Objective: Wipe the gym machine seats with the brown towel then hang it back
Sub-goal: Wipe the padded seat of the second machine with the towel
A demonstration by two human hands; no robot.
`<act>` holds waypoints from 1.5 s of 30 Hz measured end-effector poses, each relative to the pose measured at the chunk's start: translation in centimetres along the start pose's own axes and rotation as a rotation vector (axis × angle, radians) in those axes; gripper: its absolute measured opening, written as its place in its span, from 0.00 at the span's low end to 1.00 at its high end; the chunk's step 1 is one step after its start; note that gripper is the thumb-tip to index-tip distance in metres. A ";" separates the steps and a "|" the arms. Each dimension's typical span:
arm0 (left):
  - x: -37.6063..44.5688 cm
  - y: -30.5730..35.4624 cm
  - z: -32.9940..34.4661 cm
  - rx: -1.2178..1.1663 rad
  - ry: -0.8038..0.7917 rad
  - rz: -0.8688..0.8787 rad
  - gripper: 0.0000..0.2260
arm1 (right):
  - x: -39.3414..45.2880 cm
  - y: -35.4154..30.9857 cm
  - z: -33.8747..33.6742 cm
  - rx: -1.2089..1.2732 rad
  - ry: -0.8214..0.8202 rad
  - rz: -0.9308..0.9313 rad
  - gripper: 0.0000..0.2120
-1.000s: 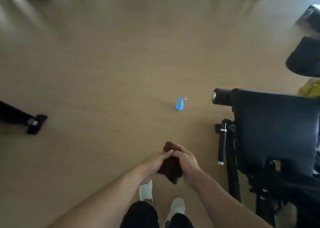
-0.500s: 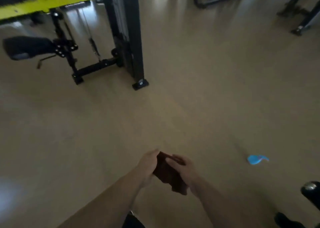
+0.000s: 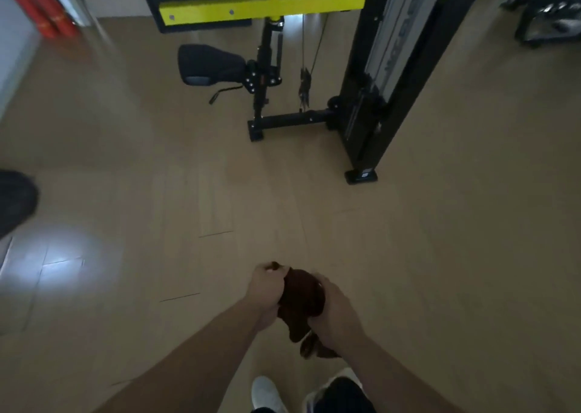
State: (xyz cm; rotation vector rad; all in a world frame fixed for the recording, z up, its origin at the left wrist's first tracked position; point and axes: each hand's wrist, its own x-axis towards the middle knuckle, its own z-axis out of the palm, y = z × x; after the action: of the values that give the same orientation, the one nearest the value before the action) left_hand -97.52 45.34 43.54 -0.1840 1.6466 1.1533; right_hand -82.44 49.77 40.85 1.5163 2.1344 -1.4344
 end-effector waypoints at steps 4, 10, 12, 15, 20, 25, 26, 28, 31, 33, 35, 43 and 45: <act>3.8 5.6 -1.7 -0.160 0.004 0.022 0.30 | 6.1 -4.9 -0.7 -0.120 0.118 -0.040 0.33; 11.0 16.4 -4.4 -0.235 0.159 0.026 0.12 | 19.1 -11.4 -4.0 -0.240 0.150 -0.039 0.15; 12.4 20.2 -5.6 -0.310 0.199 0.002 0.12 | 22.8 -14.3 -5.4 -0.141 0.090 -0.048 0.13; 14.1 25.4 -7.2 -0.417 0.191 0.040 0.12 | 27.5 -20.1 -7.2 0.003 0.077 -0.090 0.09; 17.3 32.3 -11.8 -0.586 0.249 0.027 0.10 | 34.6 -29.7 -5.9 0.283 -0.018 0.126 0.18; 22.1 38.1 -18.2 -0.710 0.228 -0.004 0.06 | 39.6 -39.0 -1.9 0.524 -0.249 0.327 0.23; 23.2 39.1 -19.5 -0.716 0.222 -0.004 0.07 | 40.4 -40.9 -0.7 0.588 -0.291 0.336 0.22; 25.4 40.8 -21.9 -0.683 0.206 -0.011 0.10 | 42.2 -44.6 1.7 0.682 -0.327 0.349 0.20; 28.2 43.7 -25.0 -0.579 0.195 -0.020 0.11 | 44.5 -51.1 4.7 0.777 -0.383 0.357 0.18; 30.1 45.8 -27.1 -0.532 0.197 0.001 0.12 | 45.9 -55.7 6.2 0.735 -0.396 0.312 0.17; 31.9 48.4 -29.4 -0.521 0.201 0.027 0.11 | 47.4 -59.9 7.7 0.644 -0.354 0.253 0.19; 39.6 58.7 -36.9 -0.266 0.035 -0.250 0.11 | 57.7 -74.2 11.8 0.344 0.027 0.083 0.16; 42.6 61.0 -38.5 -0.156 0.115 -0.246 0.16 | 60.6 -77.5 12.3 0.254 0.109 0.076 0.18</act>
State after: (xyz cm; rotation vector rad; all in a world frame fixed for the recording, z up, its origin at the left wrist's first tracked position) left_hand -178.80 65.56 43.42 -0.5461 1.5824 1.0976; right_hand -177.55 77.46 44.99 1.7798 1.9882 -1.6851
